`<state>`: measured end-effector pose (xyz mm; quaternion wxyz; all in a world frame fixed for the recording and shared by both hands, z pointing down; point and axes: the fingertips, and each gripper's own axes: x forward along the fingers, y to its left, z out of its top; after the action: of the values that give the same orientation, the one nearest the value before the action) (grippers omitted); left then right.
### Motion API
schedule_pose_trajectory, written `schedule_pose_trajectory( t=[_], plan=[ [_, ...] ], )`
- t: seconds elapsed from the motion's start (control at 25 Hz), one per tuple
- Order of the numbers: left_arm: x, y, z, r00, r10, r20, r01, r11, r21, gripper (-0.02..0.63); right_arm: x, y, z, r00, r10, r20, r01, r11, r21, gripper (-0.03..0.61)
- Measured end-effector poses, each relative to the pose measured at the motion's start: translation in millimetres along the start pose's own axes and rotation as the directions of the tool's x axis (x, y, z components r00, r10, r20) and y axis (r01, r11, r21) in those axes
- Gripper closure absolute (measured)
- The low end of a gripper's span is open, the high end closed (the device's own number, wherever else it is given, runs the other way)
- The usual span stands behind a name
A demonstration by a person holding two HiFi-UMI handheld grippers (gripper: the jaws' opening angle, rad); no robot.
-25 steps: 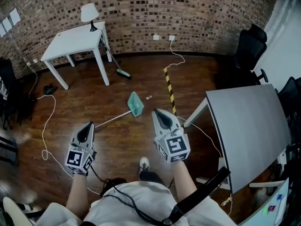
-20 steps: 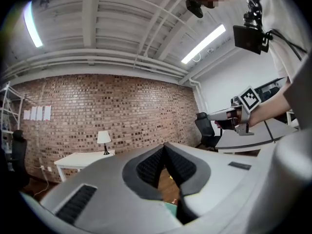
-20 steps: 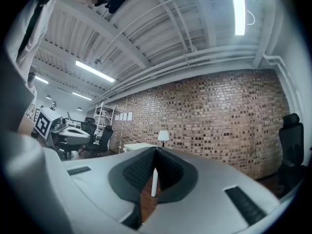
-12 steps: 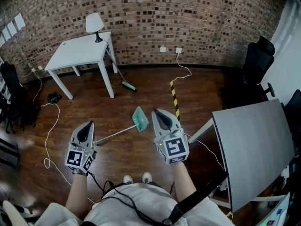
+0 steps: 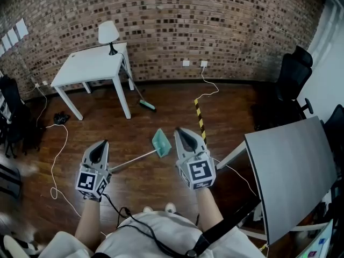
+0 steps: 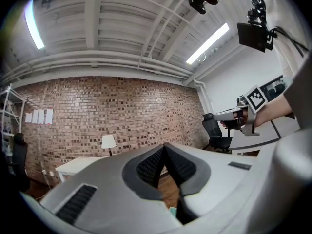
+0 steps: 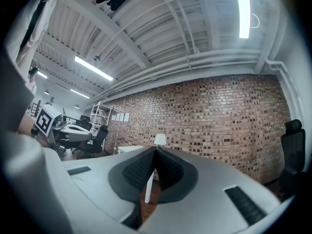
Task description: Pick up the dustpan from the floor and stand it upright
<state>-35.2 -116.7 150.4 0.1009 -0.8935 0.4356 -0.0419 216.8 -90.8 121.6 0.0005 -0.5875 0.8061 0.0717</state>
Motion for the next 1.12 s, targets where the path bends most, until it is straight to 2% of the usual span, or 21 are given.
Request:
schedule_pose_trajectory(
  t=[0.28,0.52,0.6,0.72,0.8,0.96,1.12],
  plan=[
    [-5,19,-13,0.999,0.038,-0.039,-0.037,0.999,0.003,0.594,10,11,-6,0.999,-0.001,-0.033,0.001,1.000,-0.005,0.600],
    [-6,32,-25,0.998,0.036,-0.060,-0.036,0.999,-0.002,0.594,25,17,-18,0.997,-0.004,-0.082,0.005,1.000,0.012,0.600],
    [-7,38,-34,0.994,0.046,-0.095,-0.046,0.999,0.001,0.594,31,22,-21,0.995,0.004,-0.095,-0.003,1.000,0.009,0.600],
    [-10,62,-55,0.966,0.136,-0.219,-0.118,0.989,0.092,0.594,42,33,-27,0.990,0.029,-0.136,-0.033,0.999,-0.026,0.600],
    [-17,77,-66,0.950,0.172,-0.259,-0.149,0.983,0.107,0.594,49,42,-36,0.983,0.040,-0.178,-0.049,0.998,-0.045,0.599],
    [-30,98,-89,0.950,0.173,-0.261,-0.174,0.985,0.019,0.592,57,45,-47,0.979,0.029,-0.201,-0.021,0.999,0.038,0.599],
    [-38,119,-119,0.938,0.202,-0.281,-0.224,0.974,-0.047,0.586,70,44,-50,0.981,0.011,-0.194,-0.005,0.999,0.033,0.598]
  ],
)
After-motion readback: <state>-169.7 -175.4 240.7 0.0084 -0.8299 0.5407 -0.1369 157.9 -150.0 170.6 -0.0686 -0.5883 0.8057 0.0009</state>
